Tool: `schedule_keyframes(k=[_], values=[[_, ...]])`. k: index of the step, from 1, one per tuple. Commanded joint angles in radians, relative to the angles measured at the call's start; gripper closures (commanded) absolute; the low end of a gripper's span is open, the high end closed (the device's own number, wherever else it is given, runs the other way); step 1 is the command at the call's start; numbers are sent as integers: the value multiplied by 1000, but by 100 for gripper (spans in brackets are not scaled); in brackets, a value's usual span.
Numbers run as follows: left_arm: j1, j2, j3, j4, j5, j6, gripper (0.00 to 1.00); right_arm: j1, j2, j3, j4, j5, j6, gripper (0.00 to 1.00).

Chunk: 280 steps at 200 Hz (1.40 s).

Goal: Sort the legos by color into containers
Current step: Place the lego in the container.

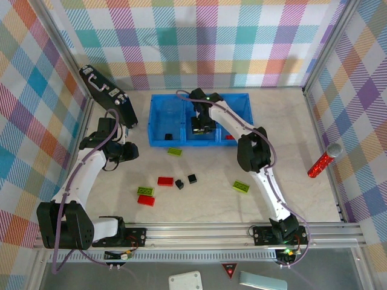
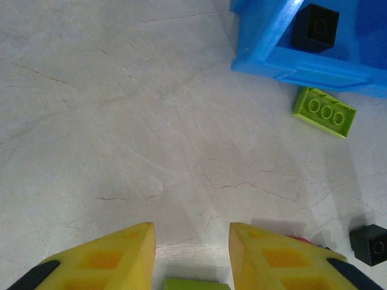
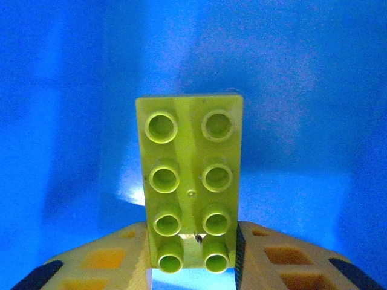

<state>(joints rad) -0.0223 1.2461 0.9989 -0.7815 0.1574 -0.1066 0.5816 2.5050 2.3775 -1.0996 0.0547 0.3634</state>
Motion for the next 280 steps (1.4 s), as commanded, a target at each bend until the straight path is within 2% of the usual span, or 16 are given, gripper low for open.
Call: schedule_keyframes(k=[1,70,135,167,216,280], values=[[15,-20,-9,1,16,19,63,-7,52,40,-8,-16,23,63],[15,-13,-8,-1,18,21,63,-8,95,65,13,31,47,63],[14,-11,-5,-1,10,21,63,-8,78,74,13,74,84,54],[14,-14,-8,-1,10,21,63,-7,52,74,14,76,107,53],[15,-20,-8,0,10,19,63,-6,24,73,19,77,130,63],[15,-25,-10,2,11,18,63,-6,28,72,11,82,173,63]])
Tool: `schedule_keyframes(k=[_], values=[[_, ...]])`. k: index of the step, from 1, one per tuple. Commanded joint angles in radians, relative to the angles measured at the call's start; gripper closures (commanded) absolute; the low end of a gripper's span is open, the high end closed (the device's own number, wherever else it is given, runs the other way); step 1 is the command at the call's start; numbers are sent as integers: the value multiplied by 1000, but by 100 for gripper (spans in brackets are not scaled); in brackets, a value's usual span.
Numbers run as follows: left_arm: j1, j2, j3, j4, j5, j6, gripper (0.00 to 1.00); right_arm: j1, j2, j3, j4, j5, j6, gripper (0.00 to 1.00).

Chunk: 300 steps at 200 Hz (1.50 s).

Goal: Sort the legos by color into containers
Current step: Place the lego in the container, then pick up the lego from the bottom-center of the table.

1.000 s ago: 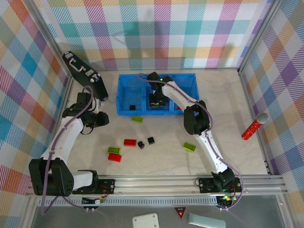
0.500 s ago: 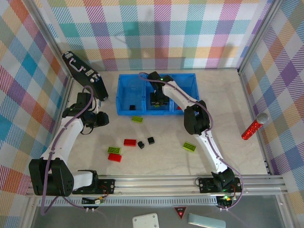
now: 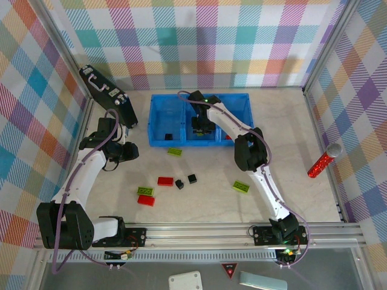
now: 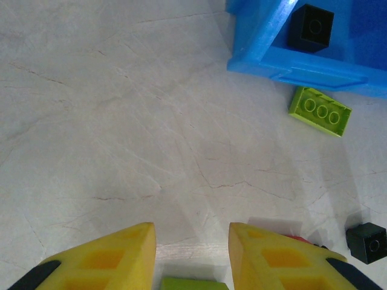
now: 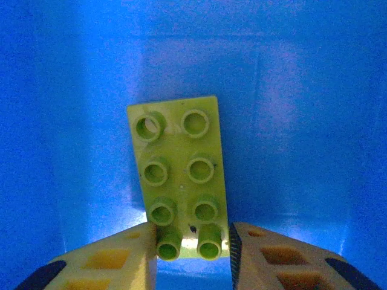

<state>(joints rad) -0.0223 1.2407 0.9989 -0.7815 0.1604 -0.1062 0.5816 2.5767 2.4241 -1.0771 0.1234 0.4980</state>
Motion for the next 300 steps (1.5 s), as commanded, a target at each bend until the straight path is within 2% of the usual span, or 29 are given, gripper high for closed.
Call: schedule_keyframes(k=[1,104,214,300], values=[[15,-20,-10,1,8,17,63,-6,-44,26,-12,14,40,63],[14,-21,-11,8,24,14,63,-2,-77,-14,17,32,117,57],[14,-18,-10,7,9,14,63,16,-220,-29,-57,50,45,52],[15,-9,-8,2,-21,17,63,46,-438,-266,-70,41,-16,52]])
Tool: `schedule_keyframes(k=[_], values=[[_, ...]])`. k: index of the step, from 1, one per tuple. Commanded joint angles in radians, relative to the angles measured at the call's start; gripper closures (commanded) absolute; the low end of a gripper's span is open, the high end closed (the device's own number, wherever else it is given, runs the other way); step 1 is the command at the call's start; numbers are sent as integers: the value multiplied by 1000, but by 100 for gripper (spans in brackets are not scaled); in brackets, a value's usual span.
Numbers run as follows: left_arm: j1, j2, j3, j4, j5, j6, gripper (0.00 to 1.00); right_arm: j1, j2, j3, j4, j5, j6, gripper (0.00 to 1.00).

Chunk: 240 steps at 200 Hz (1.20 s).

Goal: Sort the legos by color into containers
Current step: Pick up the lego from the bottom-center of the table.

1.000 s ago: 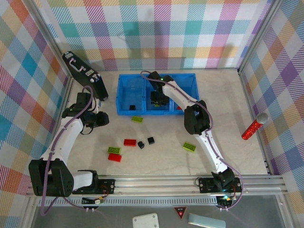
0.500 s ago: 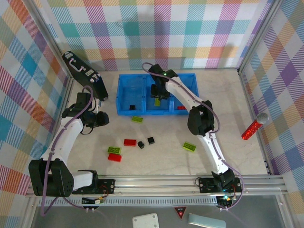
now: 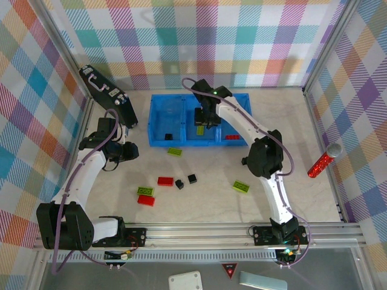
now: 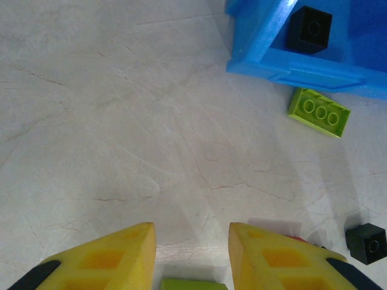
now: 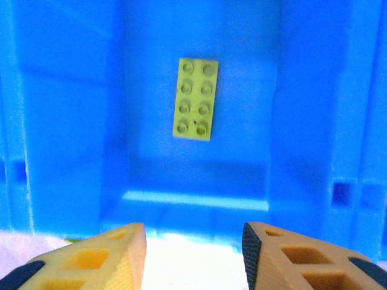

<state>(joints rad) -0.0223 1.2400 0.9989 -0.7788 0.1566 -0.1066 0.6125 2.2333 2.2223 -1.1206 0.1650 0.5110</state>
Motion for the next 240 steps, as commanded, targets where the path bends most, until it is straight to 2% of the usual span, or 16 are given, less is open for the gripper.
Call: schedule_keyframes(k=[1,91,156,240], values=[[15,-8,-6,-1,-17,18,63,15,-96,-70,-26,-1,-29,52],[15,6,-3,-3,-29,21,63,28,-417,-481,58,-1,-19,52],[13,13,-3,0,-21,20,63,30,-594,-766,101,17,16,52],[14,39,-10,23,5,15,63,30,-776,-1022,118,45,71,51]])
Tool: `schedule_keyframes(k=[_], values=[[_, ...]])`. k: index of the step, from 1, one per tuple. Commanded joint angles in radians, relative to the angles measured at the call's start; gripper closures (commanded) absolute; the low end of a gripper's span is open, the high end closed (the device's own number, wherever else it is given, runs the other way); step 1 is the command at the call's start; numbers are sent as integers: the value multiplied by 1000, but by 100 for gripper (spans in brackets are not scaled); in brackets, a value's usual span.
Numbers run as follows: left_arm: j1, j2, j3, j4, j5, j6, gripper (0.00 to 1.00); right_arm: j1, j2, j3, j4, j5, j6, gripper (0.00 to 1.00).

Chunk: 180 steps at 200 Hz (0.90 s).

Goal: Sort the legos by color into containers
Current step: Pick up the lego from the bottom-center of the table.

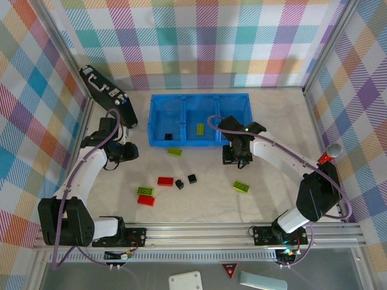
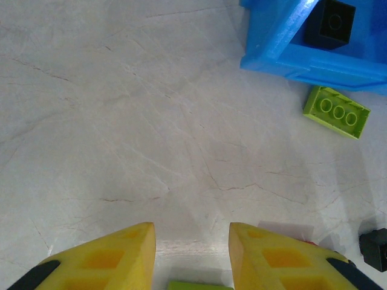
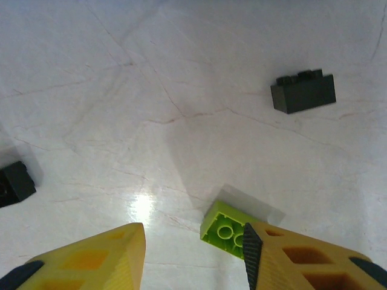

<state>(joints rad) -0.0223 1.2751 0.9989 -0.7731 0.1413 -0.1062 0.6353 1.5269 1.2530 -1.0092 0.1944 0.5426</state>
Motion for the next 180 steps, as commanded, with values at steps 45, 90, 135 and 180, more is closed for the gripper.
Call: schedule_keyframes(k=[45,90,135,180], values=[[14,-6,-13,21,26,14,63,8,-180,-165,-2,33,81,51],[15,-25,-13,17,18,16,63,8,-248,-258,11,39,132,49],[15,-56,-14,12,20,16,62,8,-259,-329,75,15,204,41],[15,-90,-20,11,15,16,62,8,-243,-370,139,-22,279,35]])
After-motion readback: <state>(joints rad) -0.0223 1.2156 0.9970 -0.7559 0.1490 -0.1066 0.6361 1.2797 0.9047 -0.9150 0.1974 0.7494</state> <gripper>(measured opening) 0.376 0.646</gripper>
